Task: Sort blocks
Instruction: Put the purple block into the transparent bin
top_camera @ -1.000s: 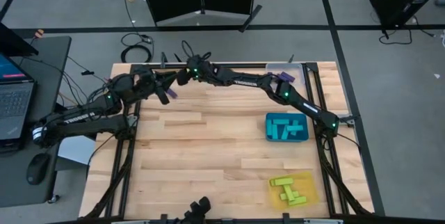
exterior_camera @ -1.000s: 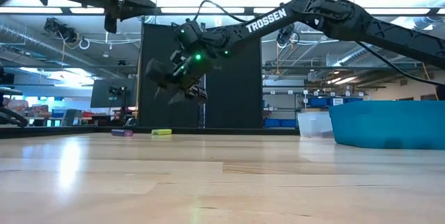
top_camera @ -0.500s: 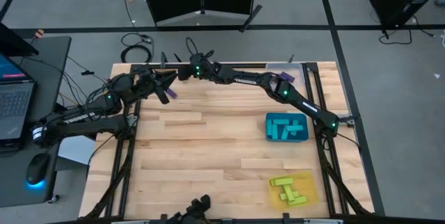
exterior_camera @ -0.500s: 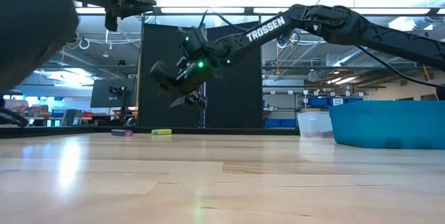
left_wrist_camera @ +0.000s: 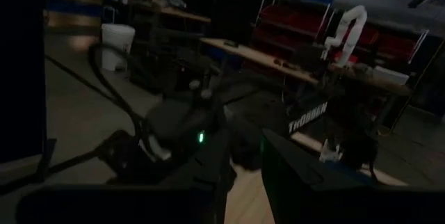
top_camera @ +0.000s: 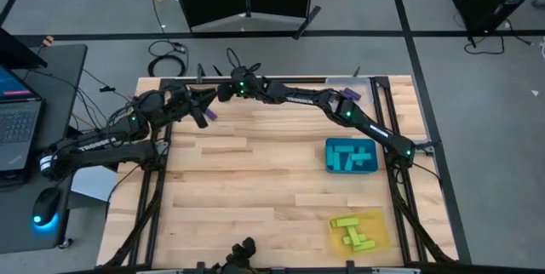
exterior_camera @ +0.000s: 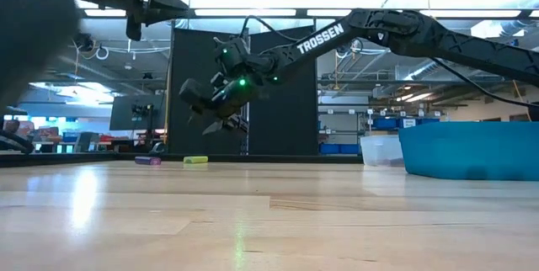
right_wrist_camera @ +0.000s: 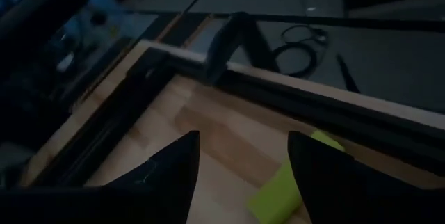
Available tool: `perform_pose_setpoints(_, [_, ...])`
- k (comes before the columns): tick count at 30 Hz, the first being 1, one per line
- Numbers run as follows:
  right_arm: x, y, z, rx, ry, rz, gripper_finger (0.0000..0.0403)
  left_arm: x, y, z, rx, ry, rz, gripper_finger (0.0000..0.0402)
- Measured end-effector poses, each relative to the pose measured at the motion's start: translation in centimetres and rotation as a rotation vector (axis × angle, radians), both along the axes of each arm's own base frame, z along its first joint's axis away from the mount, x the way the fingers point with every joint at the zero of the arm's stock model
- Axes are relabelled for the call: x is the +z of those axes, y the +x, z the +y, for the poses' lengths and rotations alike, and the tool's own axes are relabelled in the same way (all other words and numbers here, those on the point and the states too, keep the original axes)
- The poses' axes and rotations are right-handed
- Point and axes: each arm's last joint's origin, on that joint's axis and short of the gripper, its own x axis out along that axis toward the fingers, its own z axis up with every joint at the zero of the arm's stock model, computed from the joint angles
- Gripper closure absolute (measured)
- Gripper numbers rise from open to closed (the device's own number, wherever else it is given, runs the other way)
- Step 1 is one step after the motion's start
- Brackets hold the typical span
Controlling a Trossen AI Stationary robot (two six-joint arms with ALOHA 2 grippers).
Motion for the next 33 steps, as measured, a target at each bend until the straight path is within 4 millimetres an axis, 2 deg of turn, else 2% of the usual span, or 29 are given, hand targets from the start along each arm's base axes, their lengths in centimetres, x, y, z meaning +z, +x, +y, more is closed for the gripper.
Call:
perform_pose_setpoints(6, [0.0,0.3,0.4,0.248,-0.117,0.062,0.0173,-0.6,0.0,0.0,0.012,-0.045,0.050,0.0314])
perform_pose_setpoints(9, [-0.1,0.6,1.5,0.360,-0.214,0.124,0.0173,-0.6,0.0,0.0,0.012,-0.044,0.046,0.0314])
perform_pose_setpoints(16, [-0.2,2.3,6.7,0.603,-0.457,0.221,0.0152,-0.5,0.0,0.1,0.019,-0.031,0.037,0.0314])
perform_pose_setpoints(20, [-0.5,2.9,8.7,0.644,-0.518,0.250,0.0130,-0.5,0.0,0.1,0.019,-0.031,0.038,0.0314])
perform_pose_setpoints(26, [-1.0,2.7,8.7,0.647,-0.501,0.289,0.0118,-0.8,0.0,0.1,0.021,-0.040,0.067,0.0314])
perform_pose_setpoints(29, [-1.0,2.6,8.2,0.627,-0.501,0.305,0.0119,-1.6,0.1,0.1,0.027,-0.082,0.133,0.0314])
perform_pose_setpoints(33, [-0.9,2.3,7.3,0.597,-0.504,0.312,0.0120,-2.9,-0.1,0.3,0.119,-0.148,0.245,0.0313])
